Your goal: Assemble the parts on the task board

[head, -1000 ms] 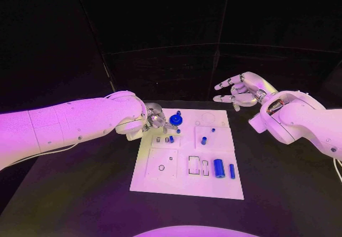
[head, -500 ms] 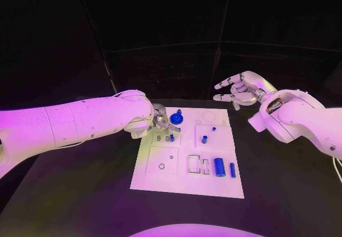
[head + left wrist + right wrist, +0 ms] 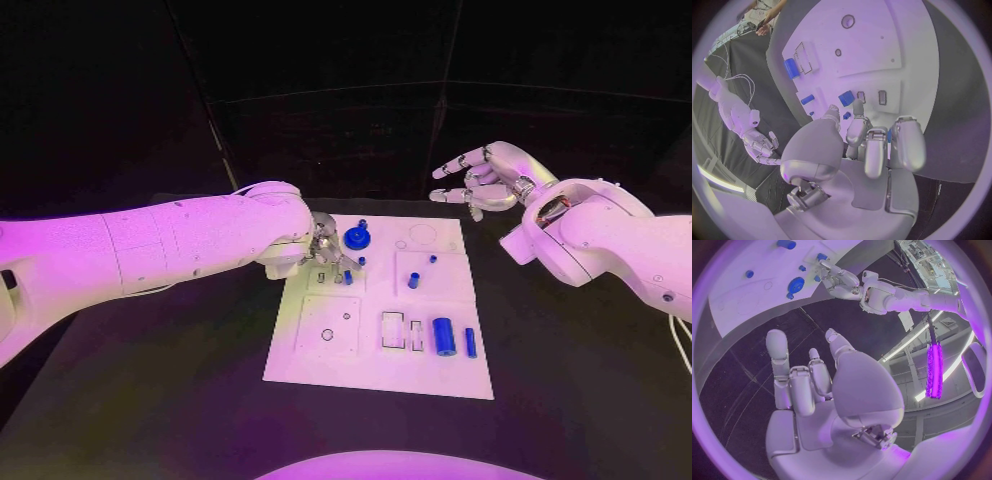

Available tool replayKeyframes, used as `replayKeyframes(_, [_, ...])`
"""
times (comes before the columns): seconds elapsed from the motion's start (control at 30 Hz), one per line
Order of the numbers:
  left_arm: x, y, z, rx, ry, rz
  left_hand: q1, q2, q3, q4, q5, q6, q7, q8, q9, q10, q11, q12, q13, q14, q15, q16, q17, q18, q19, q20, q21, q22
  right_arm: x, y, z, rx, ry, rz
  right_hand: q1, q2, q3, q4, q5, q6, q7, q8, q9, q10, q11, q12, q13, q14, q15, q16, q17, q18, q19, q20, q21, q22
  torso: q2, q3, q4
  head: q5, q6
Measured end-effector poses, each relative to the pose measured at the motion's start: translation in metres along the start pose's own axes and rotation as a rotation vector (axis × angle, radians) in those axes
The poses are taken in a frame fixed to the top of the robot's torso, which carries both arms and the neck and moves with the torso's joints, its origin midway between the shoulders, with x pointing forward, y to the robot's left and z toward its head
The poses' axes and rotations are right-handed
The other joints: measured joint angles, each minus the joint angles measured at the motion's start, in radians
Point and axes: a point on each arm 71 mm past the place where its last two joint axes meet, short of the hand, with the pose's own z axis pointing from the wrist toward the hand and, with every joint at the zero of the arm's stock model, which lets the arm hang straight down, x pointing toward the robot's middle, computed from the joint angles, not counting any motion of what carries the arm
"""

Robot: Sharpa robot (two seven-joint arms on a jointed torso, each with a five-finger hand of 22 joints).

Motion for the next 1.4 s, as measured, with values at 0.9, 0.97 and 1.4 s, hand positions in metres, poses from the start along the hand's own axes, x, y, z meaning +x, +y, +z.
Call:
replayKeyframes(0.9, [0.006,-0.011,0.006,0.002,0.038,0.034,0.041,0.033,-0.001,-0.018,0.0,-0.018,0.004,0.01,0.023,-0.004,0.004,-0.01,-0.026,0.0,0.0,0.0,0.0,0.0,0.003,0.003,0.005,0.005,0.002,0.001,0.003,0.0,0.003,0.001,0.004,0.004,0.0,0.0,0.011,0.0,0.0,0.0,-0.001,0.0,0.0,0.0,-0.002,0.0,0.0,0.0,0.001,0.0,0.0,0.0,-0.005,-0.005,0.0,0.0009,0.0016,-0.005,-0.014])
replayKeyframes(0.97, [0.007,-0.011,0.006,0.002,0.04,0.036,0.041,0.033,-0.001,-0.018,0.0,-0.018,0.004,0.01,0.023,-0.004,0.004,-0.01,-0.026,0.0,0.0,0.0,0.0,0.0,0.003,0.003,0.005,0.005,0.003,0.001,0.003,0.0,0.004,0.001,0.004,0.004,0.0,0.0,0.011,0.0,0.0,0.0,-0.001,0.0,0.0,0.0,-0.002,0.0,0.0,0.0,0.001,0.0,0.0,0.0,-0.005,-0.005,0.0,0.0009,0.0017,-0.005,-0.016])
replayKeyframes(1.4, [0.008,-0.012,0.007,0.002,0.049,0.043,0.091,0.062,0.028,-0.052,0.0,-0.025,0.004,0.014,0.034,-0.011,0.003,-0.021,-0.038,0.0,0.0,0.0,0.0,0.0,0.003,0.003,0.008,0.01,0.002,0.001,0.003,0.002,0.003,0.0,0.004,0.004,-0.003,0.003,0.017,0.0,0.0,0.0,-0.001,0.0,0.0,0.0,-0.003,0.0,0.0,-0.004,0.001,0.0,0.0,0.0,-0.005,-0.005,0.0,0.0006,0.0025,-0.007,-0.019])
